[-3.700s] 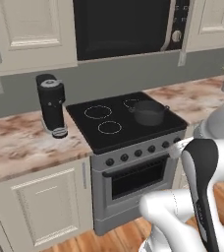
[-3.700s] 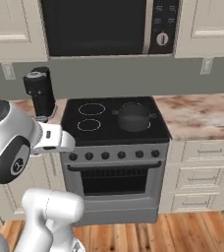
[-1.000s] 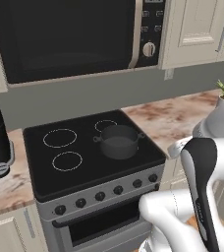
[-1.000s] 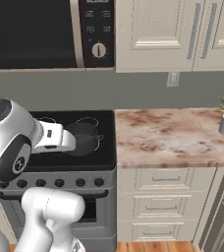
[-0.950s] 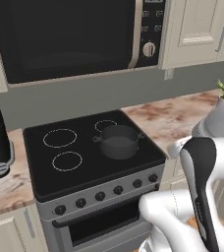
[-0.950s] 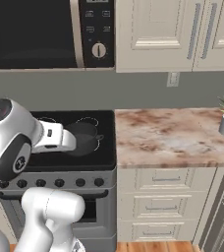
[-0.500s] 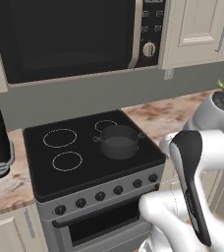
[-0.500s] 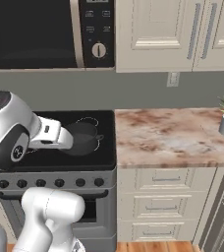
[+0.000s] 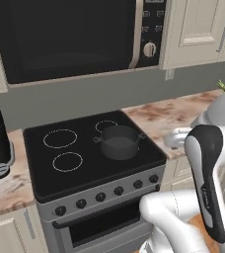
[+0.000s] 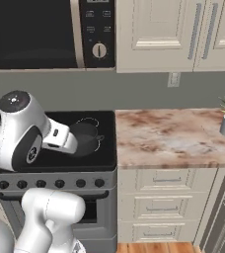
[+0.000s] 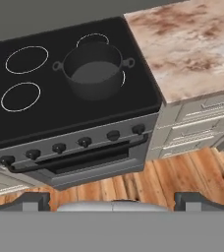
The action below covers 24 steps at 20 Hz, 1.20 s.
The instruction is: Move the pot and pan from the stove into the sink.
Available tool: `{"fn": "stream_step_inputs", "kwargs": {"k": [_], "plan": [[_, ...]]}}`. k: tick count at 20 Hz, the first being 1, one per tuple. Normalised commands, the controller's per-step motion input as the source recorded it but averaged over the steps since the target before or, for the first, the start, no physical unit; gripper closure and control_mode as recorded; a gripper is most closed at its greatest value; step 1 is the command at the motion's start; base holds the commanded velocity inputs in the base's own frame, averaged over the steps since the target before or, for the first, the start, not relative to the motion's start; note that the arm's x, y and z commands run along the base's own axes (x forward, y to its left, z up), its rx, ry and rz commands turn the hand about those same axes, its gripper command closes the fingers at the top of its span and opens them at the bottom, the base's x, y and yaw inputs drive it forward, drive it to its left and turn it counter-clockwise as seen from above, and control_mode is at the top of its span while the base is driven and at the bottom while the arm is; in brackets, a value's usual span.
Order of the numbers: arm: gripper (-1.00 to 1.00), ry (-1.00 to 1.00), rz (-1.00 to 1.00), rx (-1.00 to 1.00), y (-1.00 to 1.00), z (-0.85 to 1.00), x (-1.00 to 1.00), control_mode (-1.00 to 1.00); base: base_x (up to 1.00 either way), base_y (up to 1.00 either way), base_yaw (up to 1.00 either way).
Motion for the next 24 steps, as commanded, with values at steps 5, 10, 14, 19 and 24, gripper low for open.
{"fn": "stream_step_inputs", "kwargs": {"k": [5, 10, 14, 19, 24], "plan": [[-1.0, -0.02, -0.06, 0.11, 0.0, -0.04, 0.0, -1.0, 0.0, 0.0, 0.0], [-1.0, -0.06, -0.06, 0.03, 0.05, -0.12, 0.09, -1.0, 0.0, 0.0, 0.0], [-1.0, -0.01, -0.02, 0.04, 0.08, -0.29, 0.12, -1.0, 0.0, 0.0, 0.0], [-1.0, 0.01, 0.0, 0.06, 0.05, -0.19, 0.29, -1.0, 0.0, 0.0, 0.0], [-1.0, 0.04, 0.0, 0.04, 0.05, -0.15, 0.47, -1.0, 0.0, 0.0, 0.0]]}}
